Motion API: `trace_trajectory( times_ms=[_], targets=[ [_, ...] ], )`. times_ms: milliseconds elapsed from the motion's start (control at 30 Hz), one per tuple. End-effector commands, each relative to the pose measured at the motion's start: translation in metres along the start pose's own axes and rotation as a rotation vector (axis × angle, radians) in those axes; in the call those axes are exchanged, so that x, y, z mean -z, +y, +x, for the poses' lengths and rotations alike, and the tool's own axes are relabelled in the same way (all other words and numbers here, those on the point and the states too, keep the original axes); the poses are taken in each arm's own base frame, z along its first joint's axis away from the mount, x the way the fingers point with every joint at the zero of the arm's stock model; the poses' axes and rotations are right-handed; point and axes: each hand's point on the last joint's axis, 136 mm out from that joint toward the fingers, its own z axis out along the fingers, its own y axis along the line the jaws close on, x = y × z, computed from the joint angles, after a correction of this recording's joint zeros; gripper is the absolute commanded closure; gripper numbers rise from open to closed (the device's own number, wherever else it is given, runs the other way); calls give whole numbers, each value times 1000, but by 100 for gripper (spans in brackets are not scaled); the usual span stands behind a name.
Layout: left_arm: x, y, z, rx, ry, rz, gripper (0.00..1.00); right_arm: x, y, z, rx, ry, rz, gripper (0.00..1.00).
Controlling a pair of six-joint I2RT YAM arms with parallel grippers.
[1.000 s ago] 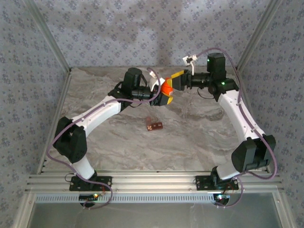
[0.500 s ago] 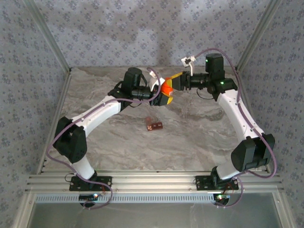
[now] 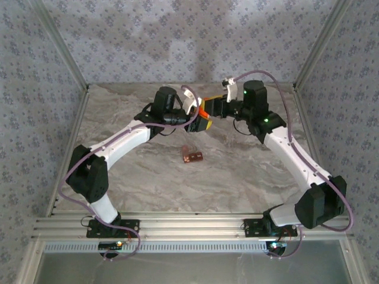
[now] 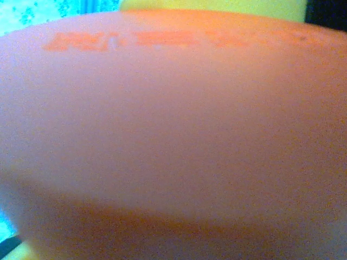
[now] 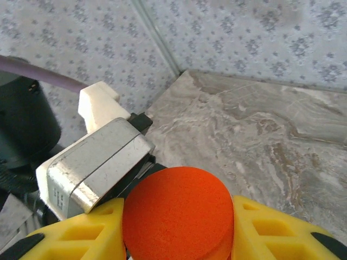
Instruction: Sort the pills into containers
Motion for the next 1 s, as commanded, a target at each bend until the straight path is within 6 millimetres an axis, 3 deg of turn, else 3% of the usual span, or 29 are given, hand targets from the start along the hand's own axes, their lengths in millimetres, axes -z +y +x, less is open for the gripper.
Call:
trace_trajectory(
  times_ms=[0,133,233,400,567,667,967],
  targets=[
    [7,-26,-49,-141,-155,16,100,-16,6,28,-88,51,13,55],
    [7,-24,-47,-140,-151,10,100,-15,8,26,-76,48,0,51],
    [7,-22,-46,-140,-148,1,100,-6,12,24,-49,61,-23,32],
    [12,-22,-45,-136,-140,32,100,39,16,9,7,44,-164,19],
    [21,-41,-42,-152,-101,175,100,67,12,3,-5,96,-301,18],
    [24,-52,-41,-152,-69,240,100,66,7,-7,-3,95,-332,19],
    [21,-61,-34,-125,-4,311,100,49,20,-19,13,137,-439,22]
  ],
)
